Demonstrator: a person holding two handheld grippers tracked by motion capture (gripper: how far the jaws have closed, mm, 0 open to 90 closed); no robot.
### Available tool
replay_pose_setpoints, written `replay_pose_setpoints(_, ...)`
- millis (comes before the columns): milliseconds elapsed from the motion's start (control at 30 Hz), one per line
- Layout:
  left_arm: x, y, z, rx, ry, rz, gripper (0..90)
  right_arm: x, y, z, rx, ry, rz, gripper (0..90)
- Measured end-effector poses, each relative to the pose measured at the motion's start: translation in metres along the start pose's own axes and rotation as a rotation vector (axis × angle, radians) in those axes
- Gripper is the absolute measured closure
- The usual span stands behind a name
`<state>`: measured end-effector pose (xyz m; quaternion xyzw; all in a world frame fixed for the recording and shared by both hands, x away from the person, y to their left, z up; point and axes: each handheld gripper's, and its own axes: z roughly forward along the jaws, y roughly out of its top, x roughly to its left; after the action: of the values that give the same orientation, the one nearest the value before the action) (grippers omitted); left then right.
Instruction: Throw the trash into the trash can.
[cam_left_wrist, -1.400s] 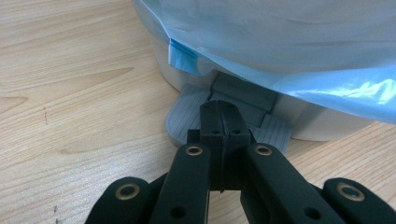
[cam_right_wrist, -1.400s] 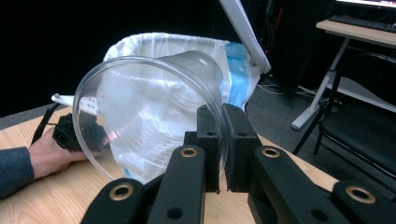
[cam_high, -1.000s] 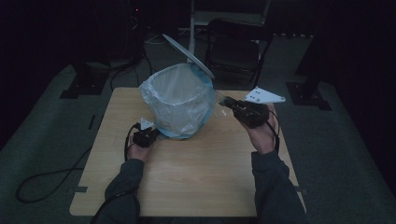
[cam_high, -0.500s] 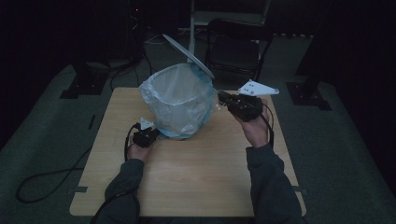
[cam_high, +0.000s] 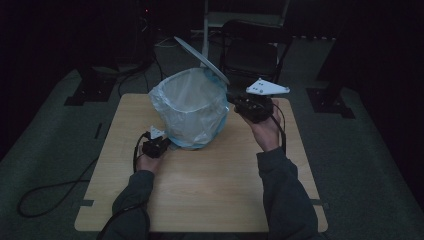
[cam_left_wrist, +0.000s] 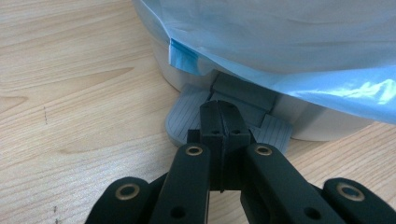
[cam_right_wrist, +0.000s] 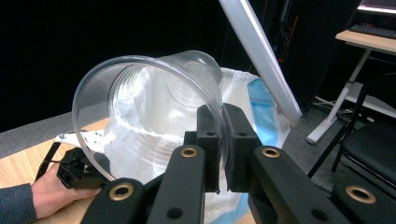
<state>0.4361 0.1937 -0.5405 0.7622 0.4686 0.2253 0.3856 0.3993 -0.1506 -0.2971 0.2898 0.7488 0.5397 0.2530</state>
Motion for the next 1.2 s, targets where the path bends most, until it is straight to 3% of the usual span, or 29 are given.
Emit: replay_pose_setpoints(1200, 0.000, 0.000, 0.000, 0.001, 0.000, -0.001, 90.0, 0.006, 0.011, 0.046, 0.035, 0.024, 0.015, 86.1)
